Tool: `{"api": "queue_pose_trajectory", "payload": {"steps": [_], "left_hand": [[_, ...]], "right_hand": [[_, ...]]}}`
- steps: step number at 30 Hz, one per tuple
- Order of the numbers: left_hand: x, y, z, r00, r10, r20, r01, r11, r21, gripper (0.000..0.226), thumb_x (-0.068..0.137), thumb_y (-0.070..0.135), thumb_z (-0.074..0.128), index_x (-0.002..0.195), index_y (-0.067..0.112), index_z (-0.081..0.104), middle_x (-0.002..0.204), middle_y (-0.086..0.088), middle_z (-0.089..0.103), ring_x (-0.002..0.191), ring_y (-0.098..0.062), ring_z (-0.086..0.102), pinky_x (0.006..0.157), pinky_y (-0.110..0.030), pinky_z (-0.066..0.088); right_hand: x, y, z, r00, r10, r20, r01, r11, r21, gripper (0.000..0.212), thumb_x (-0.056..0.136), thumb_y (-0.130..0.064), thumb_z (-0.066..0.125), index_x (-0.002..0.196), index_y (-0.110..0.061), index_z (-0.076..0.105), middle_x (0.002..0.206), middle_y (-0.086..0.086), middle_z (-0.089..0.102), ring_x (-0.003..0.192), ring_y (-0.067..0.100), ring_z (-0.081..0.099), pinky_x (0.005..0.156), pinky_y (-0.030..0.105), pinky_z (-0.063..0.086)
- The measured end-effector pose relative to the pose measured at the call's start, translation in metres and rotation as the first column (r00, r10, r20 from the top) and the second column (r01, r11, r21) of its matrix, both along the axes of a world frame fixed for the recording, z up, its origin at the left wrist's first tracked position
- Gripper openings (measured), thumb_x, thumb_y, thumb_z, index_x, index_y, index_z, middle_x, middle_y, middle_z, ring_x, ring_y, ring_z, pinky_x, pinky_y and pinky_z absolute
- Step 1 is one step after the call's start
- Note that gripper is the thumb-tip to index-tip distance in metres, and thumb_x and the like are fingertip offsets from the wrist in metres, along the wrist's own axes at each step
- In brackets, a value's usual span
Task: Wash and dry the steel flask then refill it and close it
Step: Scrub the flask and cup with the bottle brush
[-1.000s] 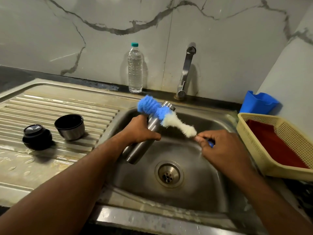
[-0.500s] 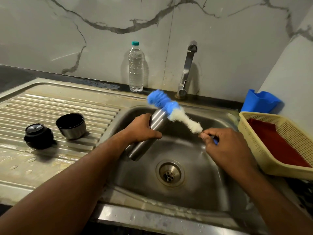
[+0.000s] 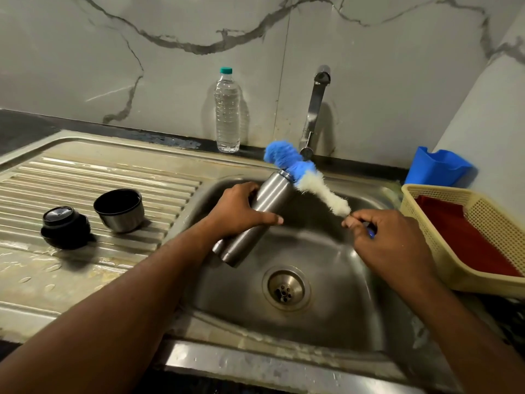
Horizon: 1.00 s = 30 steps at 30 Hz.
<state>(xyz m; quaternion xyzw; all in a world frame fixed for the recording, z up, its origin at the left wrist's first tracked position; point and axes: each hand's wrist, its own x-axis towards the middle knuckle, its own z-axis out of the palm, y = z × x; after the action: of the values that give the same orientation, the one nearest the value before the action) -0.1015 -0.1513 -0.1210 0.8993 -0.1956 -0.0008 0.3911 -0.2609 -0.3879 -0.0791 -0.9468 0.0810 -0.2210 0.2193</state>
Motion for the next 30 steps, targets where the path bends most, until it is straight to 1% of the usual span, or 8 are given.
{"api": "queue_pose_trajectory", "payload": {"steps": [4, 6, 11, 15, 17, 22, 26, 30], "left_hand": [[0.001, -0.008, 0.0, 0.944, -0.02, -0.328, -0.07, 0.963, -0.261, 0.088, 0.071, 0.051, 0.092, 0.142, 0.025, 0.047, 0.124, -0.001, 0.067, 0.104, -0.019, 0.07, 0.094, -0.041, 0.06], [0.001, -0.01, 0.003, 0.884, -0.033, -0.467, -0.12, 0.948, -0.294, 0.082, 0.078, 0.048, 0.089, 0.142, 0.027, 0.044, 0.124, -0.008, 0.065, 0.104, -0.025, 0.07, 0.084, -0.04, 0.061], [-0.004, -0.002, 0.023, 0.571, -0.254, -0.781, -0.199, 0.88, -0.432, 0.083, 0.068, 0.038, 0.082, 0.139, 0.006, 0.052, 0.116, -0.023, 0.068, 0.097, -0.036, 0.068, 0.083, -0.043, 0.059], [-0.005, 0.002, 0.031, 0.464, -0.353, -0.812, -0.385, 0.746, -0.544, 0.038, 0.095, 0.029, 0.064, 0.118, 0.0, 0.058, 0.091, -0.023, 0.07, 0.082, -0.036, 0.068, 0.065, -0.047, 0.065], [-0.005, 0.003, 0.029, 0.468, -0.326, -0.821, -0.479, 0.688, -0.546, 0.026, 0.092, 0.028, 0.065, 0.103, 0.005, 0.063, 0.079, -0.017, 0.071, 0.082, -0.033, 0.066, 0.072, -0.051, 0.065], [-0.012, 0.012, 0.027, 0.428, -0.353, -0.832, -0.582, 0.596, -0.553, 0.046, 0.095, 0.043, 0.061, 0.119, 0.004, 0.067, 0.106, -0.024, 0.073, 0.095, -0.038, 0.069, 0.075, -0.058, 0.06], [-0.007, 0.01, 0.026, 0.43, -0.296, -0.853, -0.635, 0.572, -0.519, 0.058, 0.097, 0.048, 0.06, 0.136, 0.005, 0.063, 0.131, -0.023, 0.069, 0.115, -0.038, 0.068, 0.082, -0.054, 0.063], [-0.008, 0.012, 0.027, 0.442, -0.28, -0.852, -0.665, 0.534, -0.521, 0.047, 0.099, 0.041, 0.065, 0.124, 0.003, 0.063, 0.091, -0.027, 0.075, 0.076, -0.038, 0.077, 0.068, -0.05, 0.065]], "right_hand": [[0.002, 0.0, -0.001, 0.999, 0.019, -0.049, -0.02, 1.0, -0.014, 0.012, 0.097, -0.025, 0.067, 0.098, -0.027, 0.079, 0.079, -0.015, 0.07, 0.071, 0.001, 0.06, 0.065, 0.023, 0.047], [0.002, -0.003, -0.001, 0.998, -0.012, -0.063, 0.012, 1.0, -0.005, 0.013, 0.097, -0.024, 0.068, 0.096, -0.028, 0.079, 0.074, -0.02, 0.064, 0.065, -0.002, 0.056, 0.059, 0.016, 0.035], [0.004, -0.006, -0.004, 0.998, 0.027, -0.06, -0.025, 0.999, 0.04, 0.013, 0.097, -0.026, 0.068, 0.093, -0.027, 0.08, 0.075, -0.016, 0.068, 0.071, 0.001, 0.06, 0.062, 0.021, 0.039], [0.0, -0.008, 0.006, 0.995, 0.098, 0.033, -0.101, 0.987, 0.124, 0.016, 0.097, -0.022, 0.066, 0.088, -0.029, 0.077, 0.073, -0.015, 0.069, 0.068, -0.001, 0.061, 0.06, 0.024, 0.039], [-0.004, -0.011, 0.013, 0.979, 0.197, 0.046, -0.202, 0.969, 0.144, 0.017, 0.098, -0.022, 0.064, 0.089, -0.031, 0.076, 0.073, -0.017, 0.068, 0.073, -0.003, 0.062, 0.062, 0.023, 0.042], [-0.01, -0.012, 0.014, 0.912, 0.402, -0.079, -0.394, 0.914, 0.094, 0.024, 0.097, -0.018, 0.064, 0.082, -0.037, 0.069, 0.076, -0.016, 0.067, 0.072, 0.01, 0.063, 0.063, 0.028, 0.048], [-0.007, -0.01, 0.006, 0.925, 0.369, -0.09, -0.36, 0.928, 0.096, 0.025, 0.098, -0.017, 0.065, 0.084, -0.037, 0.07, 0.075, -0.017, 0.067, 0.074, 0.007, 0.062, 0.064, 0.025, 0.044], [-0.005, -0.003, 0.001, 0.926, 0.354, -0.132, -0.349, 0.935, 0.064, 0.019, 0.098, -0.02, 0.065, 0.089, -0.035, 0.073, 0.077, -0.017, 0.069, 0.075, 0.006, 0.063, 0.066, 0.031, 0.051]]}}
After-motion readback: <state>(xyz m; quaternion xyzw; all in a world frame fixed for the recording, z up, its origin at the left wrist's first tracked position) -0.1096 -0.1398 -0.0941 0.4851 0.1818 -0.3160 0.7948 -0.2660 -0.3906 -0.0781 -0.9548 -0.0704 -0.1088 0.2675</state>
